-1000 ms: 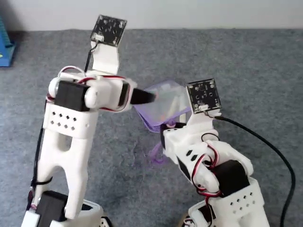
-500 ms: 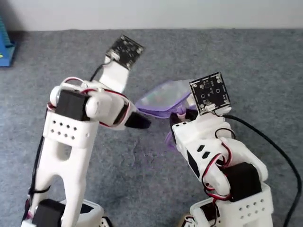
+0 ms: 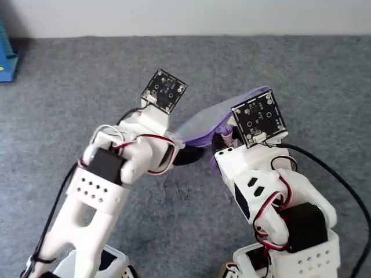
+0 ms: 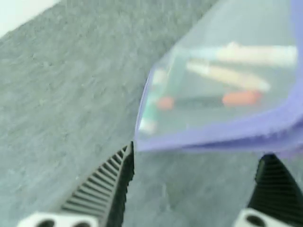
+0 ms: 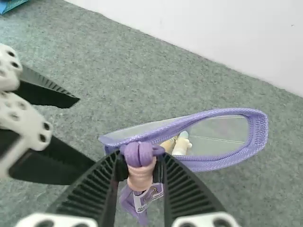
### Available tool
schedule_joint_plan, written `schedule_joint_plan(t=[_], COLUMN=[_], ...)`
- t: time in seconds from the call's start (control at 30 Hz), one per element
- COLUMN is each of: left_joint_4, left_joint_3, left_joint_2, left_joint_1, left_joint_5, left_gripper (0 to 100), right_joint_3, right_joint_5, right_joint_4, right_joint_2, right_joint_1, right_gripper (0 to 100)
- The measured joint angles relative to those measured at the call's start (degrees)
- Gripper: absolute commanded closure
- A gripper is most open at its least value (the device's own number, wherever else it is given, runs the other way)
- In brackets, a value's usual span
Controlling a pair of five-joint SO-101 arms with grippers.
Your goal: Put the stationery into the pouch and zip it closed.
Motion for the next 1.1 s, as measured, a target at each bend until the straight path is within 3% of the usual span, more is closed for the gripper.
schedule_joint_plan(t=[0.17,0.4,0.6,0.83,0.97,1.1], left_joint_4=[-8.0,-11.9,-13.8,-24.9,-27.5,-27.9], left_joint_3=[3.3,3.3,3.3,9.5,11.6,11.6], left_joint_2=[-0.1,-0.1,-0.1,-0.1,-0.4,-0.4], left_joint_1=[2.3,2.8,6.3,9.1,9.5,9.6], left_joint_5=[2.3,6.8,7.2,7.0,3.3,0.5], left_gripper=[63,64,76,91,98,99], right_joint_3=[0.0,0.0,0.0,0.0,-0.3,-1.8], right_joint_5=[1.6,2.0,2.0,2.0,2.0,2.2], right_joint_4=[0.0,0.0,0.0,0.0,0.0,-1.1], right_joint_2=[0.0,-0.1,-0.1,-0.1,0.0,0.3], right_joint_1=[0.4,0.4,0.4,0.4,1.0,4.0], right_gripper=[99.1,99.1,99.1,99.1,99.1,99.1])
